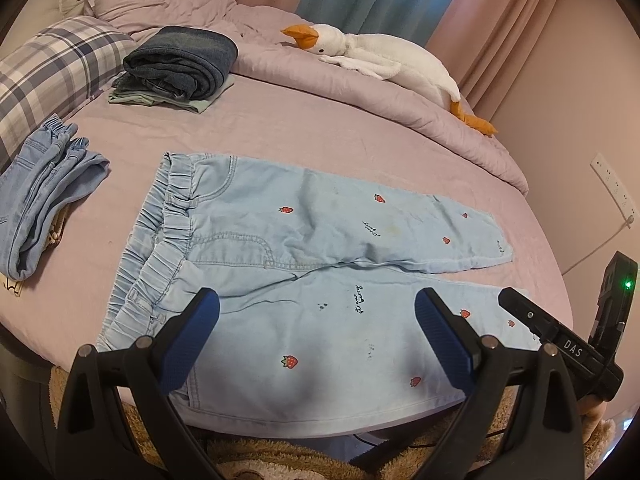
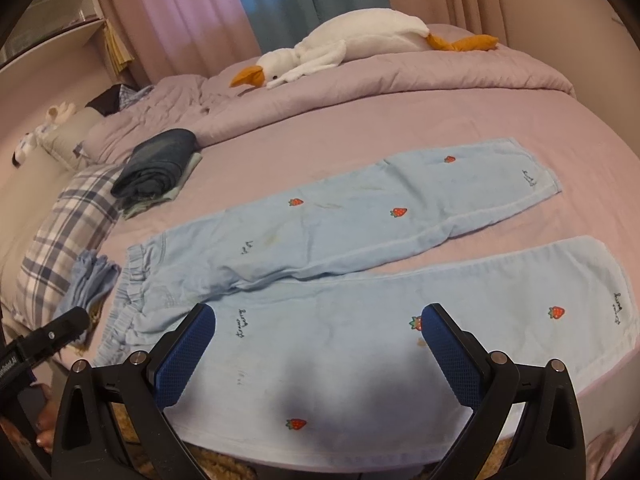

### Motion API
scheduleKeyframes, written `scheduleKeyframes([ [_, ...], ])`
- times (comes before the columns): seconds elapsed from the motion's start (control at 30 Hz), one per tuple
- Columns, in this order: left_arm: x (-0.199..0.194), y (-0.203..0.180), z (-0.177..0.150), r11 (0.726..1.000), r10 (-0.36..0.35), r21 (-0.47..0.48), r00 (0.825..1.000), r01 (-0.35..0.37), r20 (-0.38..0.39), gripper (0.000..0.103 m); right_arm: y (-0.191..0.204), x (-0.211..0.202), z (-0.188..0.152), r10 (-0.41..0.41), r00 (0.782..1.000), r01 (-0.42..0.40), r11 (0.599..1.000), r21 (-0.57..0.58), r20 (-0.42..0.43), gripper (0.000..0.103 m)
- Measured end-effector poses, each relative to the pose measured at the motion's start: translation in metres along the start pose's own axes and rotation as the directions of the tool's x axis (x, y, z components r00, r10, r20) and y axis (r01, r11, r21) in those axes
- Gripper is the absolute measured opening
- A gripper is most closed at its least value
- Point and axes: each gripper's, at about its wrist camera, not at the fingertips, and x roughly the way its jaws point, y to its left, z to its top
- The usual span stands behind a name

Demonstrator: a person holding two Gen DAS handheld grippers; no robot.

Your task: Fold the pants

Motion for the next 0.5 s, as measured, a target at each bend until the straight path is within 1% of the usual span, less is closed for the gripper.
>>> scheduleKeyframes([
  [0.3, 0.0023, 0.0007, 0.0000, 1.000, 0.006, -0.003, 1.000, -0.006, -0.013, 0.097, -0.0021, 0.0003, -0.0006, -0.014, 1.000, 0.014, 1.000, 0.008, -0.006, 0.102],
  [0.5, 0.0085, 0.0048, -0.0024, 1.000, 0.009, -0.014, 0.999, -0.010, -0.043, 0.097, -0.0050, -0.0022, -0.0018, -0.025, 1.000, 0.025, 1.000, 0.013, -0.004, 0.102],
])
